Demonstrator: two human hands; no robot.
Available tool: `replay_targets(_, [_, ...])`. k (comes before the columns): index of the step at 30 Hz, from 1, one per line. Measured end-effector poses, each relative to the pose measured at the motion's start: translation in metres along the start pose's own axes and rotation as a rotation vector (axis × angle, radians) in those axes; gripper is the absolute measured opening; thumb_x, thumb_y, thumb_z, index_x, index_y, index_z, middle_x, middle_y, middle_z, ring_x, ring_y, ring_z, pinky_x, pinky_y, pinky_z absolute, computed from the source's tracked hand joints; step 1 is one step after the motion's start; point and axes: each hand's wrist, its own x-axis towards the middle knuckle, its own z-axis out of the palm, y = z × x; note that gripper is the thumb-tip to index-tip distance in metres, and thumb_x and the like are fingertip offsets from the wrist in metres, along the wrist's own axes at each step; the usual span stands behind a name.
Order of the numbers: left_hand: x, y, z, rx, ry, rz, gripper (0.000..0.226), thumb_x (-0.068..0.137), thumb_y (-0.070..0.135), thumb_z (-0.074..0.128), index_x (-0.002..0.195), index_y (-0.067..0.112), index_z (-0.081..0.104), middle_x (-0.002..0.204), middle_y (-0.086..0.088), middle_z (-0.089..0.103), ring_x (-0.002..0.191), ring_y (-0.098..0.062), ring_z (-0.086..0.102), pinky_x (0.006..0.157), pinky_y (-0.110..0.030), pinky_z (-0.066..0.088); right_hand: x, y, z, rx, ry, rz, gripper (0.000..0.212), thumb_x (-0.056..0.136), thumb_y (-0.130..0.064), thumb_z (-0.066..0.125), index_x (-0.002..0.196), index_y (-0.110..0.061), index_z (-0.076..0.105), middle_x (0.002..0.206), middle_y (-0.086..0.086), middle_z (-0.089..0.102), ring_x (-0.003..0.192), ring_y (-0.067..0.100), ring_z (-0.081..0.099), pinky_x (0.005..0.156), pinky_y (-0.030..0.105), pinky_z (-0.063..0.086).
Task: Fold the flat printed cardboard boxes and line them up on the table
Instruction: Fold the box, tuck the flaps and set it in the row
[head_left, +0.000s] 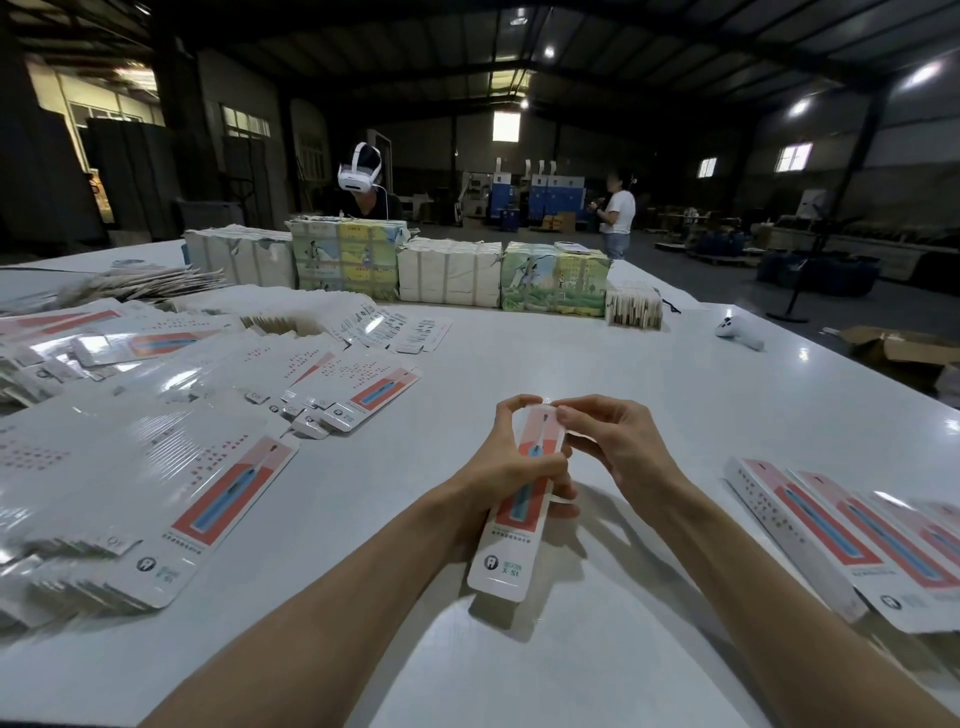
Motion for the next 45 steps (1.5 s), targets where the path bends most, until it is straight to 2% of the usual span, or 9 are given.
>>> replay_targets(10, [-0.002, 0.004, 0.003, -0.090, 0.022, -0.038, 0.089, 0.081, 0.003, 0.080, 0.141, 0.042, 0.028, 0.118, -0.021, 0.061, 0.078, -0.029, 0.079, 0.064, -0.035, 0.063, -0.002, 0.006, 0.011, -0.033, 0.062, -0.022, 0.017, 0.100, -0.015, 0.069, 0.113, -0.006, 0.076, 0.103, 0.012, 0.079, 0.097, 0.036, 0.074, 0.094, 0.048, 0.062])
replay_targets(15, [0.005, 0.003, 0.006, -0.294, 0.195, -0.008, 0.087, 0.085, -0.002, 0.080, 0.142, 0.038, 0.027, 0.121, -0.024, 0.061, 0.074, -0.026, 0.077, 0.064, -0.035, 0.062, -0.007, 0.007, 0.026, -0.390, 0.114, -0.156, 0.030, 0.107, -0.023, 0.060, 0.136, -0.015, 0.059, 0.131, 0.001, 0.064, 0.111, 0.014, 0.067, 0.074, 0.015, 0.059])
replay_targets(21, [-0.002, 0.017, -0.001, -0.658, 0.264, 0.045, 0.052, 0.102, 0.027, 0.055, 0.148, 0.010, 0.040, 0.122, -0.028, 0.058, 0.102, -0.045, 0.065, 0.079, -0.057, 0.062, -0.021, -0.014, 0.039, -0.777, -0.035, -0.256, 0.032, 0.104, -0.047, 0.058, 0.114, -0.018, 0.070, 0.108, -0.003, 0.072, 0.092, 0.014, 0.070, 0.082, 0.038, 0.062])
replay_targets(25, [-0.008, 0.022, 0.004, -0.681, 0.263, -0.009, 0.060, 0.104, 0.044, 0.055, 0.148, 0.007, 0.042, 0.137, -0.030, 0.058, 0.120, -0.043, 0.066, 0.082, -0.047, 0.064, -0.031, -0.019, 0.046, -1.060, -0.114, -0.207, 0.042, 0.096, -0.063, 0.061, 0.102, -0.021, 0.059, 0.091, -0.009, 0.062, 0.075, 0.011, 0.060, 0.068, 0.026, 0.051])
replay_targets(29, [-0.017, 0.025, 0.007, -0.729, 0.032, -0.068, 0.057, 0.102, 0.055, 0.052, 0.135, 0.008, 0.059, 0.126, -0.022, 0.068, 0.111, -0.035, 0.071, 0.082, -0.047, 0.063, -0.044, -0.018, 0.038, -1.245, -0.030, -0.249, 0.041, 0.101, -0.052, 0.062, 0.119, -0.016, 0.055, 0.104, -0.001, 0.060, 0.079, 0.015, 0.056, 0.067, 0.021, 0.045])
replay_targets(33, [-0.011, 0.020, 0.011, -0.669, 0.067, -0.112, 0.046, 0.100, 0.057, 0.059, 0.127, 0.020, 0.057, 0.132, -0.021, 0.065, 0.117, -0.040, 0.069, 0.102, -0.053, 0.056, -0.062, -0.021, 0.018, -1.381, 0.076, -0.180, 0.035, 0.099, -0.040, 0.064, 0.121, -0.013, 0.057, 0.103, 0.004, 0.065, 0.071, 0.015, 0.051, 0.056, 0.015, 0.030])
replay_targets(37, [-0.007, 0.011, 0.007, -0.504, 0.152, -0.040, 0.048, 0.098, 0.048, 0.067, 0.133, 0.016, 0.060, 0.130, -0.015, 0.069, 0.116, -0.030, 0.071, 0.097, -0.046, 0.061, -0.087, -0.022, -0.020, -1.389, 0.161, 0.066, 0.028, 0.098, -0.035, 0.069, 0.114, -0.013, 0.060, 0.101, 0.002, 0.063, 0.077, 0.014, 0.063, 0.069, 0.021, 0.047])
replay_targets(41, [-0.010, 0.010, 0.002, -0.443, 0.163, 0.011, 0.035, 0.095, 0.040, 0.070, 0.117, 0.015, 0.078, 0.124, -0.012, 0.073, 0.115, -0.026, 0.071, 0.089, -0.038, 0.063, -0.115, -0.018, -0.057, -1.537, 0.245, 0.197, 0.038, 0.107, -0.033, 0.055, 0.140, -0.014, 0.050, 0.140, 0.009, 0.056, 0.122, 0.021, 0.061, 0.108, 0.032, 0.050])
replay_targets(45, [-0.014, 0.009, 0.002, -0.338, 0.115, 0.035, 0.031, 0.095, 0.044, 0.066, 0.114, 0.024, 0.081, 0.120, -0.004, 0.075, 0.112, -0.018, 0.073, 0.086, -0.031, 0.062, -0.130, -0.019, -0.081, -1.475, 0.326, 0.210, 0.019, 0.104, -0.027, 0.061, 0.118, -0.016, 0.053, 0.113, 0.006, 0.062, 0.090, 0.017, 0.065, 0.087, 0.034, 0.060])
